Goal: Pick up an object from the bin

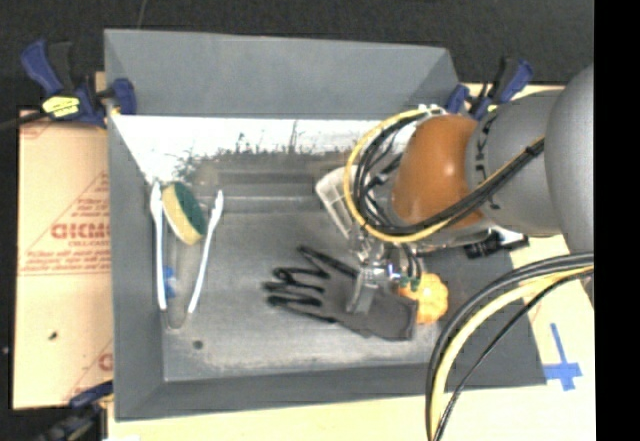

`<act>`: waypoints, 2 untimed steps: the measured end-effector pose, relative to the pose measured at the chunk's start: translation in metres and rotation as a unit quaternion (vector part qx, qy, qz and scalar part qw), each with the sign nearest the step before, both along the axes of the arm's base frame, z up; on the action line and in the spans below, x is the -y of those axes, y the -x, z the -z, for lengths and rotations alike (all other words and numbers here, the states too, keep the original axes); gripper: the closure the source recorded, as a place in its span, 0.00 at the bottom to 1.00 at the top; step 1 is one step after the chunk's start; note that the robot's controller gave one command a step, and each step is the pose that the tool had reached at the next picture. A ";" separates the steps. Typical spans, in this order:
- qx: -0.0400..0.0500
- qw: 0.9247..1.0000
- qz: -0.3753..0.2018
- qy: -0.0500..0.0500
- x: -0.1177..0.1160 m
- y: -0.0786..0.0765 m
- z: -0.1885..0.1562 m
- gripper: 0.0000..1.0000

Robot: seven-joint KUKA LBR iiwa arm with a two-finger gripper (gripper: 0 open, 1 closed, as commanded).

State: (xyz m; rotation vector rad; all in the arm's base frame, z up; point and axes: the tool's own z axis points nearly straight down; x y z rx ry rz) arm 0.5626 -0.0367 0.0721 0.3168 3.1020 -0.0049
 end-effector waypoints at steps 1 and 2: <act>0.000 1.000 0.028 0.000 -0.024 -0.016 -0.001 1.00; 0.000 1.000 0.028 0.000 -0.024 -0.016 -0.001 1.00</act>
Offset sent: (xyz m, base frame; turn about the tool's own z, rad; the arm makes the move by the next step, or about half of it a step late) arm 0.0000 0.0000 0.0000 0.0000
